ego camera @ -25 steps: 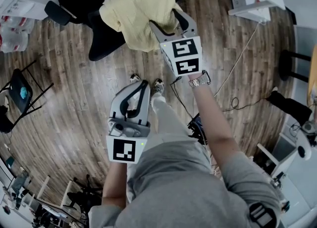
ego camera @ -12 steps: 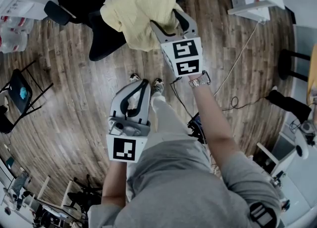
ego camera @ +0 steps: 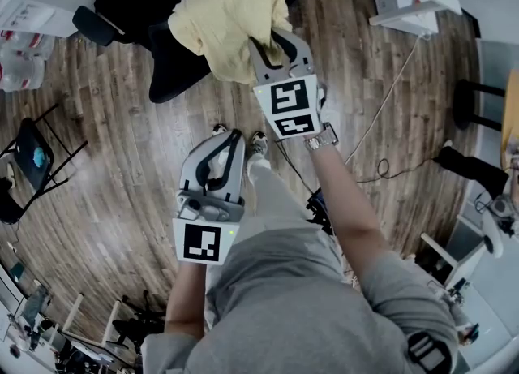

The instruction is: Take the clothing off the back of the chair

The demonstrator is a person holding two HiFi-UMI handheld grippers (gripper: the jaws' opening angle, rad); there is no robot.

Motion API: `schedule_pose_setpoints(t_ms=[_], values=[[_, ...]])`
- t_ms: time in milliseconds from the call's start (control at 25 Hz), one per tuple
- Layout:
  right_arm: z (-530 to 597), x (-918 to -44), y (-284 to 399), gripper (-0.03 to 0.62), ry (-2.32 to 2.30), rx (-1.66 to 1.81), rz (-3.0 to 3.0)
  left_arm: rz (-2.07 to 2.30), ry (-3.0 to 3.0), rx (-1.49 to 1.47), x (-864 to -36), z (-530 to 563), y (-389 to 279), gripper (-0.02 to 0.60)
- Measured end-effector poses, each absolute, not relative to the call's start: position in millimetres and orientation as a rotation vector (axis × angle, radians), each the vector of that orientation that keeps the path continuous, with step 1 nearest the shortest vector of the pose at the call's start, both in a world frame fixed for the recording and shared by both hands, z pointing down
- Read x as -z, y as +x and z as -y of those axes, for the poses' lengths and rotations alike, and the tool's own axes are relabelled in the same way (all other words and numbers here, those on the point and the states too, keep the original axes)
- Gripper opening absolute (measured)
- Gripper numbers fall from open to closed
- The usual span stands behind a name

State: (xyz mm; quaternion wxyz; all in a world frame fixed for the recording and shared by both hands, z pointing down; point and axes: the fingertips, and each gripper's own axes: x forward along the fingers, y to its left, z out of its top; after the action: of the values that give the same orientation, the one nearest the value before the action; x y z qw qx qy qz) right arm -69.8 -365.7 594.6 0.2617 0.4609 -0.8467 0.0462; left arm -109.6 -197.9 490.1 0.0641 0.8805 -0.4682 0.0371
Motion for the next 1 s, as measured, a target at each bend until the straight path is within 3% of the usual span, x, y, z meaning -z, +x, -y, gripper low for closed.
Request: schedule_pose_setpoints(t_ms=[360, 440, 1000], values=[[364.1, -591.3, -71.4, 0.113, 1.245, -0.263, 2.325, 1.384, 2.681, -0.093, -484.0, 192.8, -113.1, 0.032], [362.1, -588.2, -68.1, 0.064, 1.274, -0.303, 2.334, 1.374, 2.683, -0.085, -482.6, 190.2, -112.9, 0.032], [357.1, -570.8, -62.1, 0.061, 1.362, -0.35, 2.304, 1.301, 2.736, -0.102, -477.0, 189.8, -134.6, 0.032]])
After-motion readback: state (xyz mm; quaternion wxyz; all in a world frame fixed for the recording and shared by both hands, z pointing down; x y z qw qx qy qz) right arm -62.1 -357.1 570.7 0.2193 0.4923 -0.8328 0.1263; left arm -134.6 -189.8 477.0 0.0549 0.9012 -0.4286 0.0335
